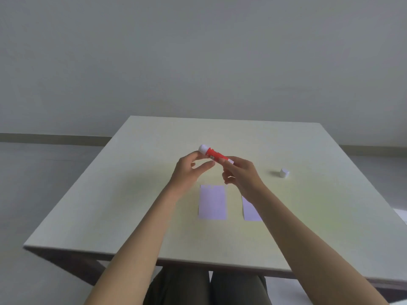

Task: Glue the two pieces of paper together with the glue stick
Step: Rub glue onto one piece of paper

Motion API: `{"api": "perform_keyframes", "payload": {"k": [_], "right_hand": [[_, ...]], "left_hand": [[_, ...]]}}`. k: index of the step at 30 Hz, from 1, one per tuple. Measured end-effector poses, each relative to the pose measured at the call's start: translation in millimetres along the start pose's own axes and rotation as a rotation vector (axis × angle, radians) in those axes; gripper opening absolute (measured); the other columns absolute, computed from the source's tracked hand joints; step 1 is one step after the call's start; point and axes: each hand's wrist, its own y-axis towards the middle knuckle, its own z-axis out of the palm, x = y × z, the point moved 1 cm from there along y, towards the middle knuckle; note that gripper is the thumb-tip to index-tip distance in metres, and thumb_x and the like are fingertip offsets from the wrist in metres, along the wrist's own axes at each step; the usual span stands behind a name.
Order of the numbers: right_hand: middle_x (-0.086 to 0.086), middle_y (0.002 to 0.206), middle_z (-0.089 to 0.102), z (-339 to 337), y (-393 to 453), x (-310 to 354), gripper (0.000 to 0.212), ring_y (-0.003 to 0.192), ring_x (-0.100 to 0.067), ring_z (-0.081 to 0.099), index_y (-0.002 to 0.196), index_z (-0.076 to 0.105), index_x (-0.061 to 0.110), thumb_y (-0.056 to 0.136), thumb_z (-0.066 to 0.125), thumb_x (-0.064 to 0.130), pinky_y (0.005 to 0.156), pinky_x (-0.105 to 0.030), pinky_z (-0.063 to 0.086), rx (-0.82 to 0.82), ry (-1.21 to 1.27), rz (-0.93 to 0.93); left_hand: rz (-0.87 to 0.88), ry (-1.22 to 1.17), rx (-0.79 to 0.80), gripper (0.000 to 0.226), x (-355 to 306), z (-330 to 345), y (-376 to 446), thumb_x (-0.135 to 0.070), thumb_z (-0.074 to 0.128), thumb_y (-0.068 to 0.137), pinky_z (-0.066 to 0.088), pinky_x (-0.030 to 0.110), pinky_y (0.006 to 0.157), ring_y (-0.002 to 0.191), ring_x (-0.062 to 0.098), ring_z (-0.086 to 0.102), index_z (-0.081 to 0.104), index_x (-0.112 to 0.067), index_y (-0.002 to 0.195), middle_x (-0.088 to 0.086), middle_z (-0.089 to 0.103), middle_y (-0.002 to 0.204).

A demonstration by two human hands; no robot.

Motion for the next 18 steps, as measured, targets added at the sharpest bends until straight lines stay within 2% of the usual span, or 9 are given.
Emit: {"api": "perform_keyframes", "payload": {"k": [3, 5, 7, 10, 13, 18], "right_hand": [[-0.006, 0.064, 0.055, -12.4, 1.5, -4.0, 0.016, 0.048, -0.014, 0.048, 0.090, 0.071, 0.003, 0.083, 0.067, 0.017, 0.049, -0.023, 0.042, -0.143, -0.126, -0.060], [0.002, 0.058, 0.057, -18.4, 1.3, -7.2, 0.010, 0.048, -0.013, 0.049, 0.081, 0.070, 0.009, 0.080, 0.068, 0.019, 0.049, -0.023, 0.042, -0.192, -0.248, -0.081], [0.003, 0.063, 0.061, -19.4, 0.6, -10.7, 0.011, 0.052, -0.015, 0.053, 0.079, 0.069, 0.011, 0.078, 0.067, 0.022, 0.051, -0.025, 0.043, -0.190, -0.365, -0.083], [0.007, 0.066, 0.064, -11.7, 0.6, -15.0, 0.012, 0.053, -0.015, 0.057, 0.078, 0.068, 0.011, 0.078, 0.066, 0.023, 0.054, -0.028, 0.046, -0.164, -0.451, -0.099], [0.013, 0.064, 0.068, 1.3, 0.0, -16.7, 0.014, 0.057, -0.016, 0.060, 0.069, 0.068, 0.015, 0.080, 0.063, 0.023, 0.061, -0.035, 0.053, -0.116, -0.548, -0.146], [0.002, 0.072, 0.074, 17.2, 4.1, -19.4, 0.011, 0.066, -0.018, 0.068, 0.072, 0.069, 0.010, 0.080, 0.063, 0.017, 0.075, -0.041, 0.057, -0.056, -0.582, -0.159]], "left_hand": [[-0.127, 0.198, 0.219, 0.061, 28.7, -20.1, -12.4, -0.035, 0.074, 0.077, 0.031, 0.024, 0.103, 0.130, 0.004, 0.044, 0.050, -0.027, 0.133, -0.014, 0.055, 0.134], [-0.179, 0.378, 0.331, 0.080, 45.4, -27.4, -20.7, -0.036, 0.079, 0.072, 0.026, 0.019, 0.105, 0.136, 0.007, 0.035, 0.041, -0.025, 0.140, -0.011, 0.041, 0.146], [-0.148, 0.530, 0.410, 0.090, 54.1, -27.7, -24.8, -0.036, 0.082, 0.068, 0.020, 0.020, 0.109, 0.141, 0.008, 0.025, 0.034, -0.024, 0.144, -0.009, 0.031, 0.153], [-0.077, 0.646, 0.456, 0.097, 56.4, -22.1, -23.1, -0.042, 0.081, 0.066, 0.010, 0.027, 0.116, 0.146, 0.007, 0.006, 0.028, -0.027, 0.146, -0.013, 0.020, 0.156], [-0.037, 0.720, 0.476, 0.098, 56.2, -16.6, -17.1, -0.048, 0.079, 0.066, 0.005, 0.032, 0.118, 0.146, 0.010, -0.002, 0.027, -0.029, 0.147, -0.014, 0.015, 0.157], [-0.043, 0.725, 0.508, 0.098, 65.9, -14.9, -13.1, -0.049, 0.079, 0.064, 0.000, 0.038, 0.119, 0.147, 0.012, -0.010, 0.026, -0.032, 0.146, -0.013, 0.010, 0.158]]}}
